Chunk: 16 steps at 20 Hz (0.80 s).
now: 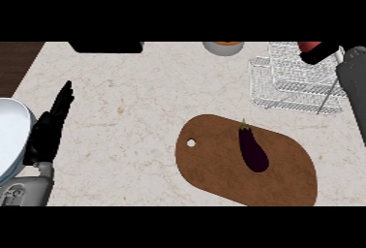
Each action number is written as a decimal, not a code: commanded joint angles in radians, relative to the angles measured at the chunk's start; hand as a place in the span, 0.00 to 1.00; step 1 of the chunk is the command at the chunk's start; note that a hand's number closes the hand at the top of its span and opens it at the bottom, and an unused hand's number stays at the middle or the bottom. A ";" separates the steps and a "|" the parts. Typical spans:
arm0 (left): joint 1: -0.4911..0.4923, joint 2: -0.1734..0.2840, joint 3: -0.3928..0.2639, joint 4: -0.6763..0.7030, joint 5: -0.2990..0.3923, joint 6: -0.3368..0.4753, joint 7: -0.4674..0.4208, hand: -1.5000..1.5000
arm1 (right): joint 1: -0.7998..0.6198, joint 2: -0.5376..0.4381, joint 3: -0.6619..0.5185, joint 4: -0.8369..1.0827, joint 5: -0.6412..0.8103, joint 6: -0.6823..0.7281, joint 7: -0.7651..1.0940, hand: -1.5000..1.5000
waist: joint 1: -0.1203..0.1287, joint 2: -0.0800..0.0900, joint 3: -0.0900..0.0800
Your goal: Pick the bell pepper from the cutting board and place it in the tiered basket
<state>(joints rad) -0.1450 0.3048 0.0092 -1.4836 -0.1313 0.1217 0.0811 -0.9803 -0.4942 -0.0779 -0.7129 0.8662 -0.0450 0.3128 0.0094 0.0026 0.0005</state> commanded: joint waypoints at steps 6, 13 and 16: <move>0.003 0.001 0.030 0.053 -0.011 -0.012 -0.063 0.50 | 0.039 0.043 -0.116 0.038 -0.106 -0.094 -0.085 0.00 | 0.000 0.001 0.000; -0.059 0.004 0.051 0.062 -0.003 -0.028 0.007 0.50 | 0.041 0.005 -0.209 -0.024 -0.188 -0.182 -0.164 0.00 | -0.011 -0.001 0.000; 0.029 -0.024 0.040 0.058 -0.015 -0.020 -0.074 0.50 | 0.103 -0.016 -0.200 -0.168 -0.189 -0.163 -0.085 0.00 | -0.019 -0.006 -0.001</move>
<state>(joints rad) -0.1382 0.3012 0.0455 -1.4658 -0.1341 0.0908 0.0634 -0.9303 -0.4948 -0.2646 -0.7730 0.6966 -0.1961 0.2008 0.0023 -0.0031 -0.0030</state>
